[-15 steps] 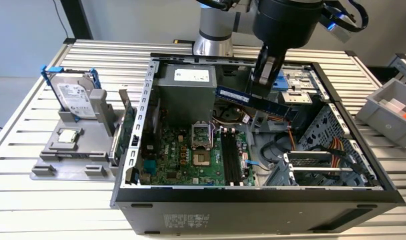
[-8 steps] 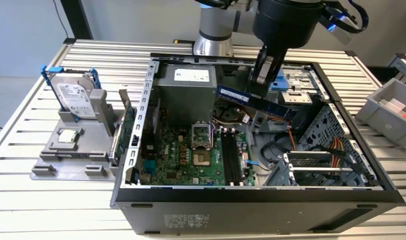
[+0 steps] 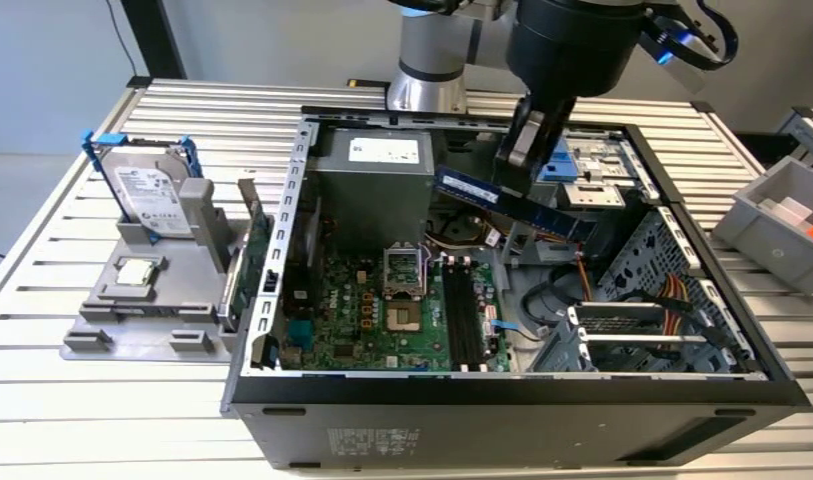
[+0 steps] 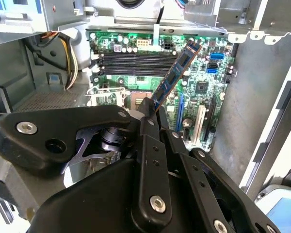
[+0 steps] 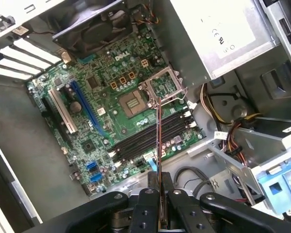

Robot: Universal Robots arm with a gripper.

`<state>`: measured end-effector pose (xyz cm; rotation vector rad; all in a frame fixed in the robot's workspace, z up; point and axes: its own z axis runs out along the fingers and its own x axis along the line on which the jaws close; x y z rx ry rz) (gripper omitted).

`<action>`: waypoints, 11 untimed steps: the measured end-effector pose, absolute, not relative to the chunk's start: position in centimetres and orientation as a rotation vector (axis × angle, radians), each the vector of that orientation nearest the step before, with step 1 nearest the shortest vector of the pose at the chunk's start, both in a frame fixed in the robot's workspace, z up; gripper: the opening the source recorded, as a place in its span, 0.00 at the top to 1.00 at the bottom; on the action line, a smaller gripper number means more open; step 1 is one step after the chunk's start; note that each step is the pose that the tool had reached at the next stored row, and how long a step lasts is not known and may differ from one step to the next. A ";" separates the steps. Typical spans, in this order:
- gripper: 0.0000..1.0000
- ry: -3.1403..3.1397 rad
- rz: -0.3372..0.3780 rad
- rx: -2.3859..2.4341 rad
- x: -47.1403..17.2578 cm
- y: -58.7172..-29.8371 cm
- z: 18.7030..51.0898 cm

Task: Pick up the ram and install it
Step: 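Pick up the ram and move it above insertion slot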

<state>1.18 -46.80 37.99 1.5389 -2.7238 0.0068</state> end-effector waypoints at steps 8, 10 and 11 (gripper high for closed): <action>1.00 -2.781 0.006 1.432 1.2 -46.8 38.0; 1.00 -2.794 0.006 1.407 1.2 -46.8 38.0; 1.00 -2.800 0.006 1.395 1.2 -46.8 38.0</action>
